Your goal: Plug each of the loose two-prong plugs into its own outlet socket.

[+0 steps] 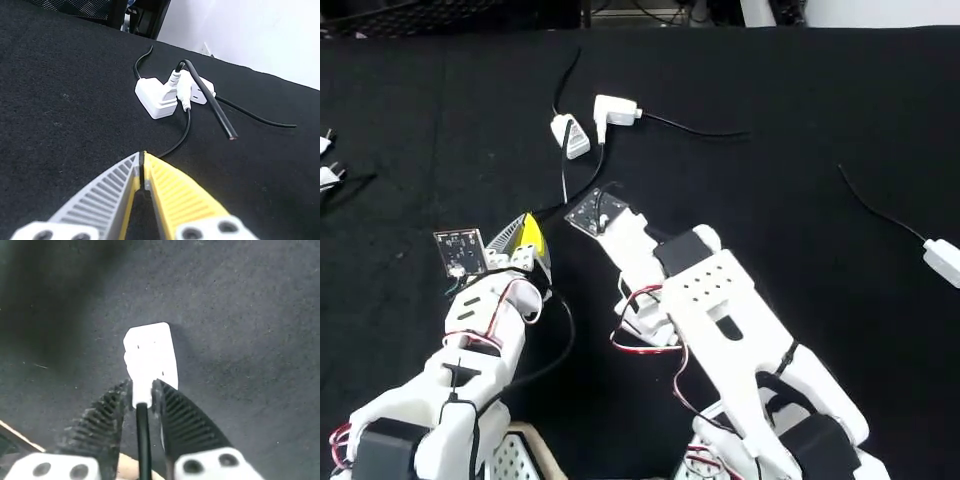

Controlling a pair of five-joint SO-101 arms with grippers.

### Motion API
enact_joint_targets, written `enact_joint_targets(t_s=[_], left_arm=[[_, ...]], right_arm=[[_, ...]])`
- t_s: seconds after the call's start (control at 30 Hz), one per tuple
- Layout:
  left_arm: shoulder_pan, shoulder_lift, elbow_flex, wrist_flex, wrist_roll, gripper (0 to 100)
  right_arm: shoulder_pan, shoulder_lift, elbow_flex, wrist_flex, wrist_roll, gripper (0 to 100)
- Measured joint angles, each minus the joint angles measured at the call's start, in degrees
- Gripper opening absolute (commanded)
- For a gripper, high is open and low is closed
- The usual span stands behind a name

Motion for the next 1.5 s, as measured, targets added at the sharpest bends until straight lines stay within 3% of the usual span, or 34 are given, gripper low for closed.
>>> enact_joint_targets(t_s=[0.27,0.7,1.33,1.5], left_arm=[[0.0,0.0,0.0,0.0,0.0,3],[0.0,0.0,0.0,0.0,0.0,3],[0.0,0.0,0.0,0.0,0.0,3],[0.0,0.0,0.0,0.0,0.0,3]], right_arm=[[0.0,1.1,-0.8,0.6,2.6,1.1],[-0.2,17.5,-11.5,1.3,2.9,1.1],[-0.3,17.4,-3.3,-9.2,2.9,1.6],[-0.4,17.4,-3.3,-8.4,2.9,13.6]])
